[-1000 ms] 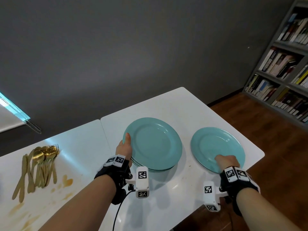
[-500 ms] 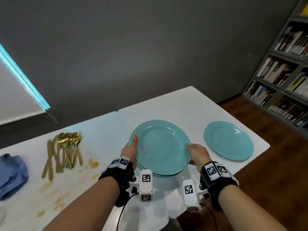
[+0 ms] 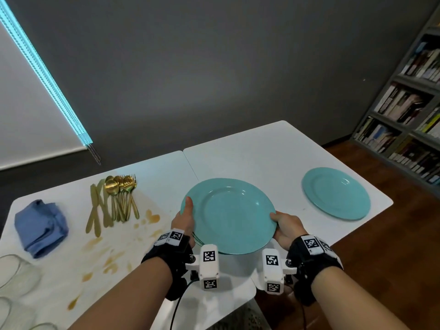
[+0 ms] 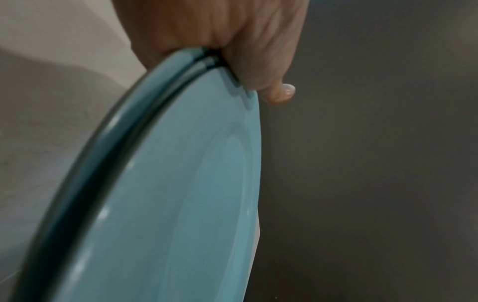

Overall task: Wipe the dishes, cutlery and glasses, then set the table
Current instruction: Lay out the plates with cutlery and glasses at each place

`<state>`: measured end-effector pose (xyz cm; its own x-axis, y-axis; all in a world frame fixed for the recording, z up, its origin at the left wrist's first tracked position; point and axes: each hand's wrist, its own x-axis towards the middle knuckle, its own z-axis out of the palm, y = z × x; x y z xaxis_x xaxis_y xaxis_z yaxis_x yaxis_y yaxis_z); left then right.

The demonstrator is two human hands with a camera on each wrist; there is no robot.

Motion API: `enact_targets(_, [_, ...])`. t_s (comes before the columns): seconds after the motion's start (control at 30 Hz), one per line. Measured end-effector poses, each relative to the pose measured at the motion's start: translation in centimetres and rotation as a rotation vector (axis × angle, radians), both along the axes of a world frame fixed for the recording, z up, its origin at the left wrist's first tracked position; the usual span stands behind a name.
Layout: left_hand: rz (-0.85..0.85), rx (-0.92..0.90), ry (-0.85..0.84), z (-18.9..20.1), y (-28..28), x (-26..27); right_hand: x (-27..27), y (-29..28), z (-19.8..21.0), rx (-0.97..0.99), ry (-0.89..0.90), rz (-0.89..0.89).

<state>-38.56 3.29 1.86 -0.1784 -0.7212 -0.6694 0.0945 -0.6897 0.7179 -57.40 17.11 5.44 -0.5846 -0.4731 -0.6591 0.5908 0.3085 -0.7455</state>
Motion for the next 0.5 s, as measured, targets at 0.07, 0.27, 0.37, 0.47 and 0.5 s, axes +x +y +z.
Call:
enact_targets(0.07, [0.004, -0.002, 0.027, -0.2, -0.1, 0.4, 0.2, 0.2, 0.1, -0.012, -0.01, -0.003])
enact_targets(0.27, [-0.02, -0.032, -0.01, -3.6, -1.3, 1.5, 0.3, 0.9, -0.2, -0.022, -0.041, -0.012])
enact_targets(0.37, [-0.019, -0.101, -0.135, -3.1, -1.3, 2.1, 0.0, 1.2, -0.4, -0.014, -0.045, -0.07])
enact_targets(0.47, [0.036, -0.205, -0.309, -1.7, -1.8, 3.6, -0.7, 1.8, -1.0, -0.007, -0.05, -0.137])
enact_targets(0.5, [0.06, -0.225, -0.366, -0.9, -1.9, 4.2, -0.9, 2.1, -1.3, -0.004, -0.055, -0.153])
